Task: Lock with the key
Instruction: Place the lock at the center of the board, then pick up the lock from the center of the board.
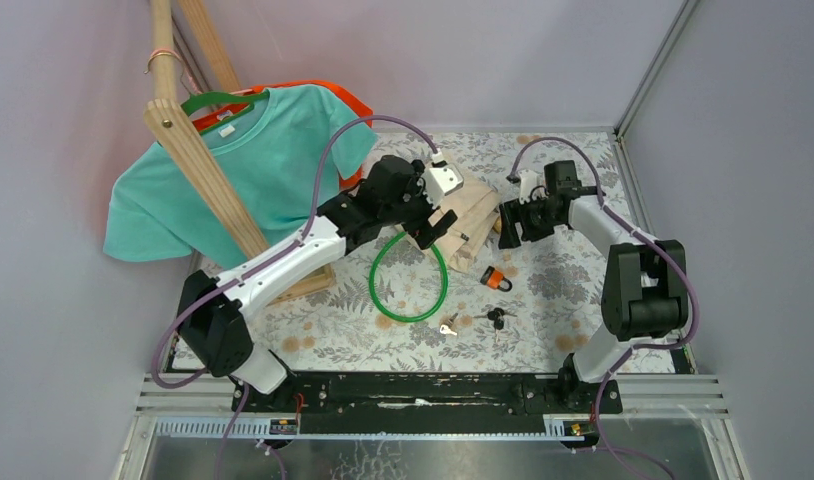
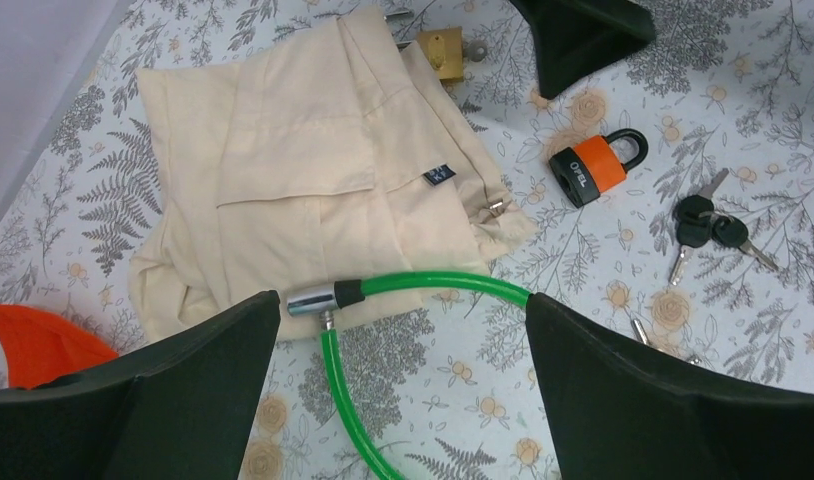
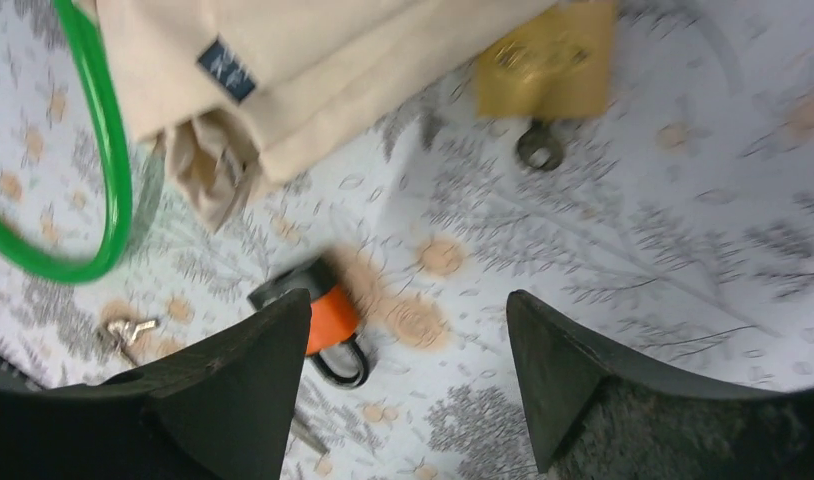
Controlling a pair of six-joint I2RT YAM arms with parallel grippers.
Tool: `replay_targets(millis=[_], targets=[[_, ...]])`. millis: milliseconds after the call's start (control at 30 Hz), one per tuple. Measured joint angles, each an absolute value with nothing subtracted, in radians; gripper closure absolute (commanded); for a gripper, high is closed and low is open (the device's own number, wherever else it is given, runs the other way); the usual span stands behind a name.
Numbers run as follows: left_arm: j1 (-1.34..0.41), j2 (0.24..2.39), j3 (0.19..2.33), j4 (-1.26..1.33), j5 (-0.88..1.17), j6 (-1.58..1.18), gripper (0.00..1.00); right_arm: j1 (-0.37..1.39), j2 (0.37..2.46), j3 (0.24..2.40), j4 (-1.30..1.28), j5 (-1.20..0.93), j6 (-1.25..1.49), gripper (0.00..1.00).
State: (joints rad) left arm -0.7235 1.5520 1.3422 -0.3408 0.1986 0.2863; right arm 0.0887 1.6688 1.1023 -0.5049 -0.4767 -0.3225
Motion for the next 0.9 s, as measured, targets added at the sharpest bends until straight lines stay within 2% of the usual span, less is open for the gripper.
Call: replay_targets(millis=[433,900], targets=[[-0.723,1.476,1.341,-0.389,0.206,0.306,0.0,0.092,1.893,1.332,-0.413,-0.339,-0.276,0.23],[-0.723,1.463,1.308,-0.39,0.206,0.306,0.0,0.157,1.993,1.372,-0.39,-0.231,-0.35,0.24]])
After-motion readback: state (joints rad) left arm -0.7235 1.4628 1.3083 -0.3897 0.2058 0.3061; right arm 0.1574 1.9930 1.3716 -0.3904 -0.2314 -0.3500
